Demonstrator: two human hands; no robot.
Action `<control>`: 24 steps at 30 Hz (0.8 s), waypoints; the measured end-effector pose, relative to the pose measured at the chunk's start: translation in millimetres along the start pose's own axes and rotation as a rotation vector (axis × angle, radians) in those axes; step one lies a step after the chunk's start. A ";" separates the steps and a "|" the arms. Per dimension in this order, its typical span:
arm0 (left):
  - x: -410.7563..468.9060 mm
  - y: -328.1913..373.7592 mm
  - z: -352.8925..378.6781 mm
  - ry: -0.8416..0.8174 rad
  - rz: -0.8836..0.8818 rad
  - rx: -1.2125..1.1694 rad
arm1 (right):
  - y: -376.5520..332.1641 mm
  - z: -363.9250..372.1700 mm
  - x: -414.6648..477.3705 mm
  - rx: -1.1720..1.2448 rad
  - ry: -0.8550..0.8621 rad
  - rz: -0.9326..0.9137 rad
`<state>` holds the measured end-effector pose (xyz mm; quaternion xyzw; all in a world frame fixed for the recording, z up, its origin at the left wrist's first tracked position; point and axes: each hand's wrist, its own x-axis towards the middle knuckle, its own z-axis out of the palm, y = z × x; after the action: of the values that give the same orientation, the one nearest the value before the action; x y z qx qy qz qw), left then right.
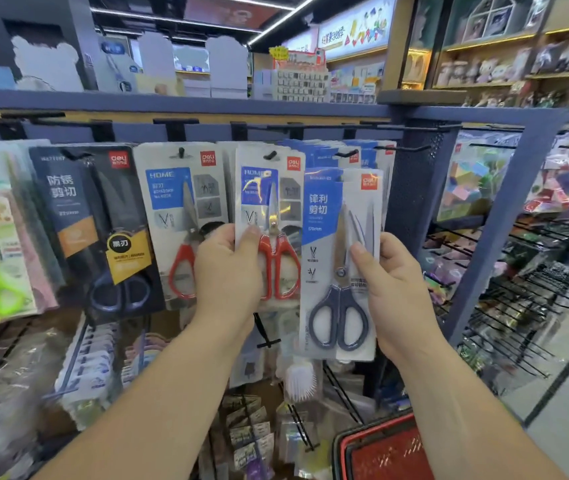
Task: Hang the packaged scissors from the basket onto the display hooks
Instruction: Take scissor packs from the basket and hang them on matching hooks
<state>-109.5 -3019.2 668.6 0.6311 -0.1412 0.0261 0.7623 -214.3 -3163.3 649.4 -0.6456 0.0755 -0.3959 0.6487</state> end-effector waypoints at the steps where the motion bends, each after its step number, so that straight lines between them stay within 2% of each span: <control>1: 0.7 0.4 1.4 0.009 -0.009 -0.006 | -0.1 -3.5 1.7 0.002 0.013 0.012; 8: 13.7 -21.3 14.6 0.114 -0.005 0.022 | 11.4 -42.9 25.7 0.003 0.077 0.060; 12: 8.0 -41.3 30.1 0.190 0.016 0.032 | 9.7 -81.8 52.7 -0.031 0.028 0.001; 16: 2.4 -60.0 46.6 0.333 0.063 0.092 | 10.2 -117.9 87.0 0.002 -0.007 -0.055; 24: -2.6 -61.4 73.2 0.512 -0.003 0.121 | 24.6 -144.5 138.3 -0.038 -0.091 -0.053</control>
<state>-112.0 -3102.2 621.3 0.6486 0.0591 0.1923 0.7341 -198.7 -3363.8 662.1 -0.6770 0.0364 -0.3816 0.6282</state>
